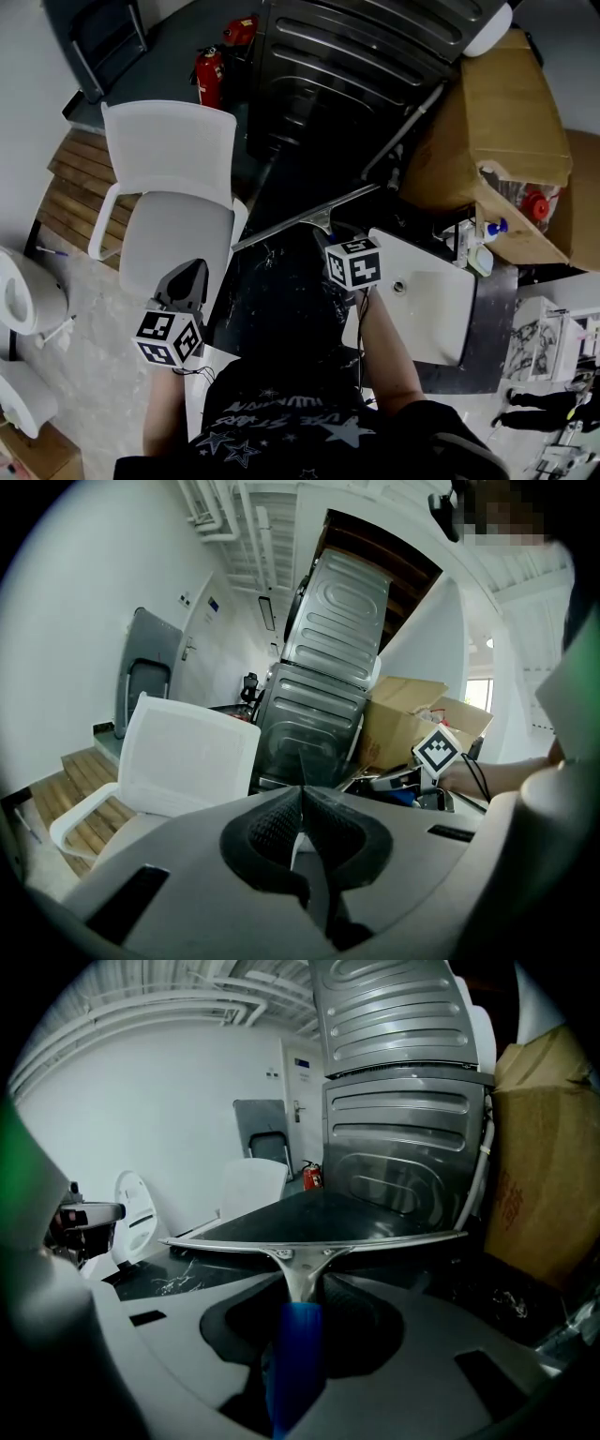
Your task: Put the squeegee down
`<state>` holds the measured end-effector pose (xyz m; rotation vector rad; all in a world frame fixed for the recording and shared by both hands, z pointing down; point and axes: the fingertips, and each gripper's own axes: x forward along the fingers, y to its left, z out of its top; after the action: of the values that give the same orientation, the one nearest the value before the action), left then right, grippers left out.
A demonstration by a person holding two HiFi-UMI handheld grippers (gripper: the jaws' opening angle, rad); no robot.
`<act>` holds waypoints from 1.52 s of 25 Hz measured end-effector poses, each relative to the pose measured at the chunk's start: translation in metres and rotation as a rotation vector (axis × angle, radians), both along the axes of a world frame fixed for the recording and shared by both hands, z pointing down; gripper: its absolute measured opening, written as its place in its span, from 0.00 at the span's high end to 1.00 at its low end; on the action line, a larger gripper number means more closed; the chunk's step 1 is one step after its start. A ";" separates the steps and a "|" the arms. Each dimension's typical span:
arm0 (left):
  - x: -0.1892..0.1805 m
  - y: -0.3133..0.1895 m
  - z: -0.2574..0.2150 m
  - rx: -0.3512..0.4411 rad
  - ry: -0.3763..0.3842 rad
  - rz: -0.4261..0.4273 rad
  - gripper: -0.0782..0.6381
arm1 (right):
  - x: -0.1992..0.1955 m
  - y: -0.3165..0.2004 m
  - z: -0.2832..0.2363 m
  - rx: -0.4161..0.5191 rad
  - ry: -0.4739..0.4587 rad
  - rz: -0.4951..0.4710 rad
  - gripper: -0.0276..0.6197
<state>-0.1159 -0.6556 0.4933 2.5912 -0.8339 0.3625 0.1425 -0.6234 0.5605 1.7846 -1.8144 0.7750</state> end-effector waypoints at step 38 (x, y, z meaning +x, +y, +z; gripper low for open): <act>0.042 0.165 -0.060 0.100 0.016 -0.061 0.86 | 0.017 0.145 -0.095 0.249 -0.023 -0.067 0.87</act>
<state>-0.0740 -0.4911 0.4329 2.6494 -0.9462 0.2883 0.1596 -0.4782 0.4650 1.8610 -2.0498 0.5657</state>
